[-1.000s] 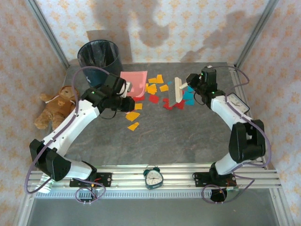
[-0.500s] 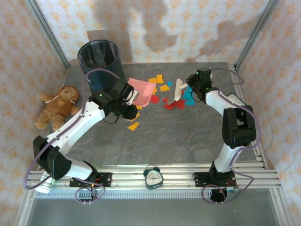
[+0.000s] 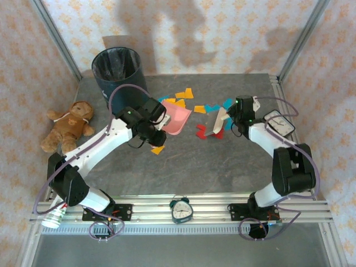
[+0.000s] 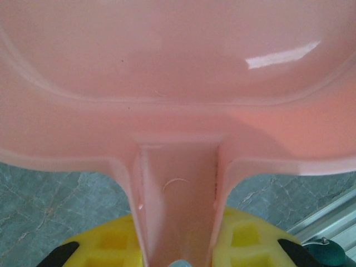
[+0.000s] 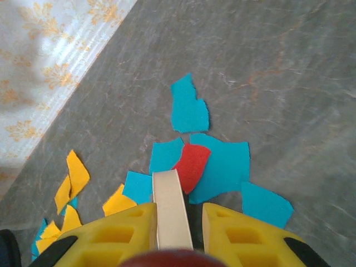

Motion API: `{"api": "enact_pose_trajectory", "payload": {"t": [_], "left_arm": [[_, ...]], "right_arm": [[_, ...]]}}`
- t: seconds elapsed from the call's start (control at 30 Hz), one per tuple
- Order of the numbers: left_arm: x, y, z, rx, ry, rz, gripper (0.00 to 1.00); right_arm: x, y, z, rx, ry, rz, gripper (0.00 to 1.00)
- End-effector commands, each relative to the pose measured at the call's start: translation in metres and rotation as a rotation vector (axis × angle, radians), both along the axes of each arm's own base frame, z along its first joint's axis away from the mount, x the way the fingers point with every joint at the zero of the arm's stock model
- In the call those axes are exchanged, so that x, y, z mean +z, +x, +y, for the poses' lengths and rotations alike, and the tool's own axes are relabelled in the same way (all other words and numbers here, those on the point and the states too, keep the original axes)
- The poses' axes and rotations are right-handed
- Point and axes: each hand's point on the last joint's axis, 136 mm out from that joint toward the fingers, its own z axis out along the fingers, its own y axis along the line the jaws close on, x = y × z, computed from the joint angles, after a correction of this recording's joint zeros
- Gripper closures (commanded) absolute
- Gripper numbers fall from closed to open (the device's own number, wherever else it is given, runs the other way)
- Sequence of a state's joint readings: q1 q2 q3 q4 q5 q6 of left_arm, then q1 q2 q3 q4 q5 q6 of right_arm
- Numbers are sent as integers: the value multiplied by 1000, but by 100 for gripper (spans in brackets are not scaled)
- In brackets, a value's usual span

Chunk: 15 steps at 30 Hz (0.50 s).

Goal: Sweep away the paper scraps from the table

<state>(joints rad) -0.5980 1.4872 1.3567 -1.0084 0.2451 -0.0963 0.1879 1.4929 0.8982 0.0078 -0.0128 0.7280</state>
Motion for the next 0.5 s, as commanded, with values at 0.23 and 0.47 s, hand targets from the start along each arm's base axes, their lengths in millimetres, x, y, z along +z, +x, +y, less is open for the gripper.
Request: {"api": "enact_pose_trajectory", "payload": {"t": [0.23,0.47], "left_arm": [[-12,-13,-6,-143,118,20,100],[-27,-22,-7,-249,252,73,100]], "right_arm": [[39,-43,2,89,-63,-79,100],[95,-46,14,205,-100,-196,100]]}}
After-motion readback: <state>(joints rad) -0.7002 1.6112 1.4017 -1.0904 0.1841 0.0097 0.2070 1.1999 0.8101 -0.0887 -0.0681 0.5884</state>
